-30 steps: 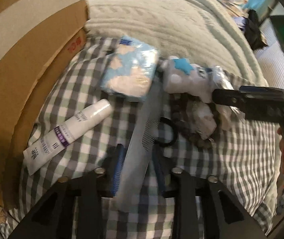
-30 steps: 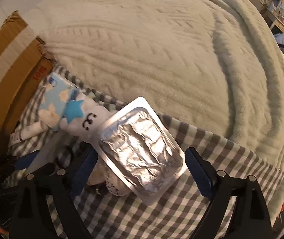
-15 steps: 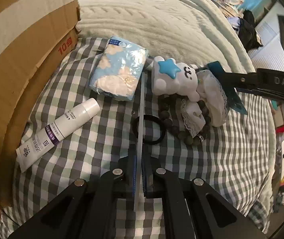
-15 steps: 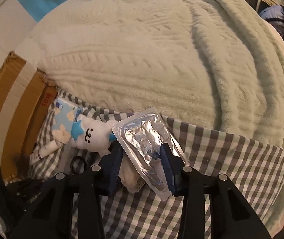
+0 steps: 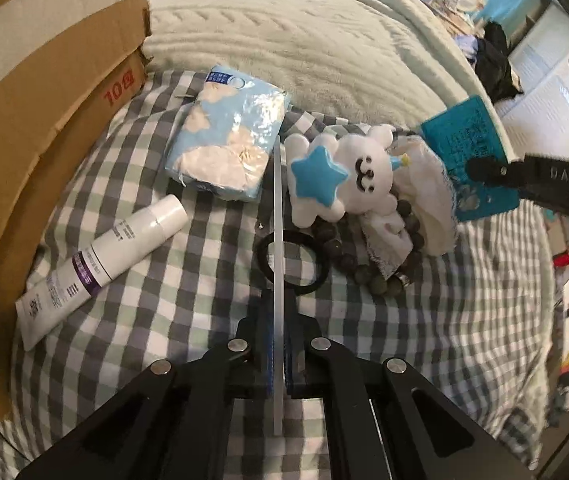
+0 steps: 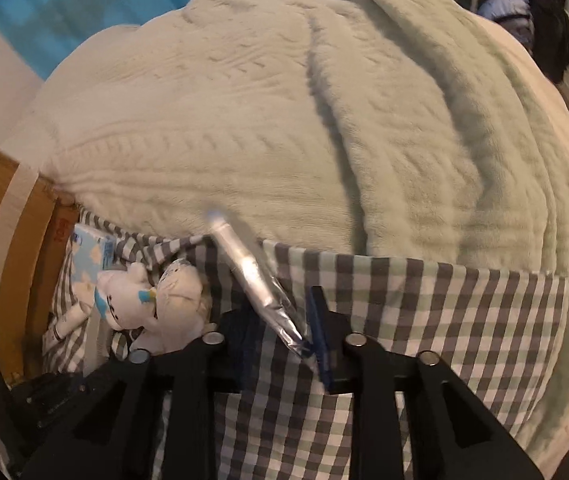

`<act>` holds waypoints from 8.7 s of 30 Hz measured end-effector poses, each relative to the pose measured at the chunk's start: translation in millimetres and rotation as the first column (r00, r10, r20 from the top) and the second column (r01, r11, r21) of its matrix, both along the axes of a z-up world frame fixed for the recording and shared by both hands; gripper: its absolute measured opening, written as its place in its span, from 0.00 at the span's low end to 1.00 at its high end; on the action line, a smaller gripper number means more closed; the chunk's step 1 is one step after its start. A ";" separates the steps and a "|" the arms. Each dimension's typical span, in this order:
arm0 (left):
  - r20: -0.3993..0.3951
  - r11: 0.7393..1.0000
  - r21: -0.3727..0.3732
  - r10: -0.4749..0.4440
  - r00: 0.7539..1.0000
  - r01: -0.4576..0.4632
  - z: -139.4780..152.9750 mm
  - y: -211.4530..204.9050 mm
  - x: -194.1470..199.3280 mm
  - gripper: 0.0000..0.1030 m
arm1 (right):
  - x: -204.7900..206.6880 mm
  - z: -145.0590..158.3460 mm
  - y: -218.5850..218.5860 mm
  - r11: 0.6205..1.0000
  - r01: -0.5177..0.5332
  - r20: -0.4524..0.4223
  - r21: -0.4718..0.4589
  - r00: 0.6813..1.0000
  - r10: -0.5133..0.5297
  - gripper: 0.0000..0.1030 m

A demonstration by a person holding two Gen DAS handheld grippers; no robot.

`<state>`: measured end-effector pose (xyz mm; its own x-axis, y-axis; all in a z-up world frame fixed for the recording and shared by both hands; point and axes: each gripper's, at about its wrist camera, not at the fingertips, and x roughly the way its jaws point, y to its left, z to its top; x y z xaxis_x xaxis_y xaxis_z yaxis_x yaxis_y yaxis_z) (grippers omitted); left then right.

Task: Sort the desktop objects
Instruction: 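Grasp the white comb with the left gripper while the right grasps the foil blister pack, then carry the comb and foil pack into the cardboard box and release, then move both grippers back to the remaining items on the sheet, then grasp the white star plush with the left gripper while the right grasps the lace cloth, then carry the plush and lace cloth into the cardboard box and release, then move both grippers back to the remaining items on the checked sheet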

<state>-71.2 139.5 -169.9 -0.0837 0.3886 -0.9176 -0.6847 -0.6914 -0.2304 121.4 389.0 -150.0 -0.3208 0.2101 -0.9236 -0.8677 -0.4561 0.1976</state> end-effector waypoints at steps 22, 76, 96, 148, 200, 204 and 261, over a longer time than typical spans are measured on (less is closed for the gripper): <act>0.024 0.947 0.297 0.121 0.992 -0.123 142.9 -46.0 -12.2 0.03 | -9.0 178.9 -70.2 0.979 -0.114 -0.003 0.170 0.993 0.117 0.08; -0.287 0.979 0.122 0.192 0.938 -0.163 253.3 -147.3 -117.7 0.79 | -111.5 218.0 -106.5 0.997 0.002 -0.289 0.080 0.957 0.022 0.47; -0.270 0.980 0.186 0.123 0.955 -0.074 196.0 -67.2 -14.7 0.89 | -26.1 176.3 -74.9 0.995 -0.016 -0.067 0.097 0.997 0.023 0.50; -0.006 0.994 0.080 0.071 0.997 -0.071 16.3 52.2 -20.9 0.89 | -22.0 6.8 -13.3 0.996 -0.034 0.106 -0.086 0.993 0.043 0.09; -0.027 0.966 0.253 0.053 0.998 -0.044 145.1 -28.1 -20.1 0.61 | -8.2 159.7 -65.8 0.993 -0.070 0.012 0.094 0.998 0.069 0.03; -0.042 0.963 0.265 0.069 0.997 -0.056 183.5 -53.0 -31.2 0.61 | -25.0 199.4 -88.1 0.989 -0.078 -0.041 0.124 0.996 0.084 0.03; -0.378 0.994 0.068 0.100 0.920 -0.081 247.4 -130.0 -83.9 0.93 | -127.0 237.9 -137.4 0.975 -0.114 -0.210 0.193 0.965 0.154 0.41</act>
<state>-155.1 9.5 77.5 -0.4594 0.4072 -0.7894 -0.6627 -0.7489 -0.0007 -5.6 251.6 87.8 -0.5503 0.3051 -0.7772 -0.7395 -0.6102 0.2841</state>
